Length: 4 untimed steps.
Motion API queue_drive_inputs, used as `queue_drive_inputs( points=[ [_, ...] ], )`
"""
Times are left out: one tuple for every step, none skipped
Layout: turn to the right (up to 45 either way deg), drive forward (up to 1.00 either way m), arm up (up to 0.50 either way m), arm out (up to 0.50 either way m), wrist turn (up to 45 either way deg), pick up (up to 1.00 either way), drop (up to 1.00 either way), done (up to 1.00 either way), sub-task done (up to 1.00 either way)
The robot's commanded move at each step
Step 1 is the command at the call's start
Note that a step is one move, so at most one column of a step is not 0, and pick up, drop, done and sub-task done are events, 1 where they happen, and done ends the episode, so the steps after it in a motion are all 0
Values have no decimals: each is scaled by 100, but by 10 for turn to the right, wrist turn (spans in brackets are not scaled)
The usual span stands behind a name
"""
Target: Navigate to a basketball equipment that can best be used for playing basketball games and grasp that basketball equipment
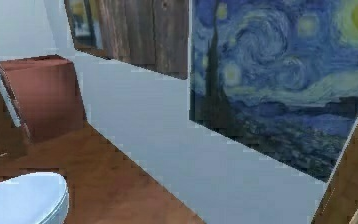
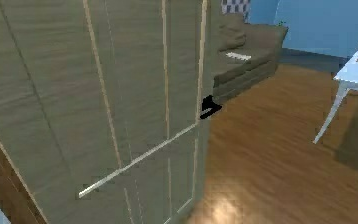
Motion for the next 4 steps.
queue_drive_inputs(
  points=[
    [0, 45, 0, 0, 0, 0, 0, 0, 0],
    [-360, 0, 0, 0, 0, 0, 0, 0, 0],
    [0, 100, 0, 0, 0, 0, 0, 0, 0],
    [-390, 0, 0, 0, 0, 0, 0, 0, 0]
  ],
)
